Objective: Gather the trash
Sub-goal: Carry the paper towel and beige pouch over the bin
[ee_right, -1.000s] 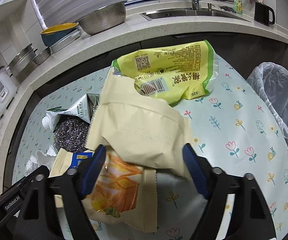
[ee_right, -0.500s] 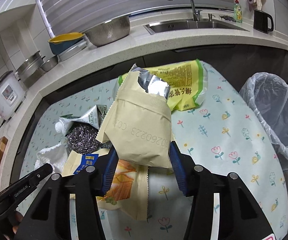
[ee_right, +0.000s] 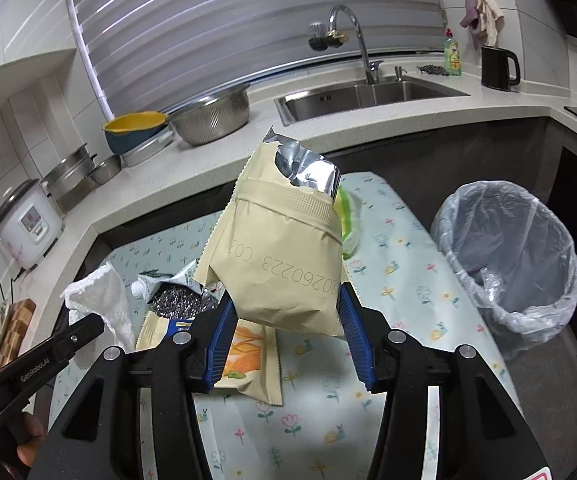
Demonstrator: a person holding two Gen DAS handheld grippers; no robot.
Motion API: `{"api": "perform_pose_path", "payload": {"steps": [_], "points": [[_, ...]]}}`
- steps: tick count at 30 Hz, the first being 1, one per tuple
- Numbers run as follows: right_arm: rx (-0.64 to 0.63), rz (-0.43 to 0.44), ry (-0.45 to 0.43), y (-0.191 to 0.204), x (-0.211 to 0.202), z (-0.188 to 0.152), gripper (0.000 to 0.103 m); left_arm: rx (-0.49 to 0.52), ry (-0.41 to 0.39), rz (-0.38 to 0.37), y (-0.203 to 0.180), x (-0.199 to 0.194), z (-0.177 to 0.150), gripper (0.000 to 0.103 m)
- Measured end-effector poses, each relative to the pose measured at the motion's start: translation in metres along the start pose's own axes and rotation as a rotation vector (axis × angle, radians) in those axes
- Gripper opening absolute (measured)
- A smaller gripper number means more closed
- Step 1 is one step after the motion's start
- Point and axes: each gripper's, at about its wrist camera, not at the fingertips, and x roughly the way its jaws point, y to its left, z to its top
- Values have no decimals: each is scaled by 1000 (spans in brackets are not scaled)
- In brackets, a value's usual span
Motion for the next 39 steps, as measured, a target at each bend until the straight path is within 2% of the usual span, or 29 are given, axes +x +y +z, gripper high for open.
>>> {"api": "perform_pose_path", "payload": {"steps": [9,19,28,39], "points": [[41,-27,-62,-39,-43,4,49,93,-62,-77,-63,-34,3,13],[102,-67,-99,-85,-75,-3,49,188,-90,-160,-128,-57,-4,13],[160,-106,-114,-126,-90,-12,49,257,-83,-203,-179,-55,-11,13],[237,-172,-117,-187,-95,-19,49,347,-34,-276,-254,-28,-20,13]]}}
